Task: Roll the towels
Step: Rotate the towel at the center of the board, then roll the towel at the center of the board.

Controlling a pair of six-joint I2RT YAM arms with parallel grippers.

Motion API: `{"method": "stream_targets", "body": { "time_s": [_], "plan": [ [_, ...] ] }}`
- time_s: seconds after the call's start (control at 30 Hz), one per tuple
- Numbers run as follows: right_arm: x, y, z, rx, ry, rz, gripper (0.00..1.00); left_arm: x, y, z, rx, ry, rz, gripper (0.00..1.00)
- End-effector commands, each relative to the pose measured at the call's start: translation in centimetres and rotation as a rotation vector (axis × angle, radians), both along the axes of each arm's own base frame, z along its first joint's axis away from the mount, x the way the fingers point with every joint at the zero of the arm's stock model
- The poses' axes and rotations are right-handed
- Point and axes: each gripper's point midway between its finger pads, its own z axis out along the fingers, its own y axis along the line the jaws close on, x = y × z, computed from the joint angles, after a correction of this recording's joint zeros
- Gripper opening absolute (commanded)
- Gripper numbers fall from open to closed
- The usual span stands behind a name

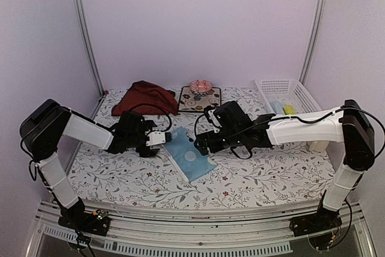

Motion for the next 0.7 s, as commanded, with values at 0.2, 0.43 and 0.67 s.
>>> {"method": "stream_targets", "body": {
  "time_s": [0.2,0.43,0.67],
  "plan": [
    [1.7,-2.8,0.4,0.018,-0.064,-0.042,0.99,5.3,-2.7,-0.2,0.003,-0.092,0.064,0.97],
    [2.1,-3.0,-0.6,-0.018,-0.106,-0.002,0.99,13.4,-4.1,1.0,-0.029,-0.283,0.237,0.97],
    [1.8,-3.5,0.1,-0.104,-0.227,0.111,0.99,12.6,-2.2,9.9,-0.223,-0.337,0.274,0.97]
  ]
}}
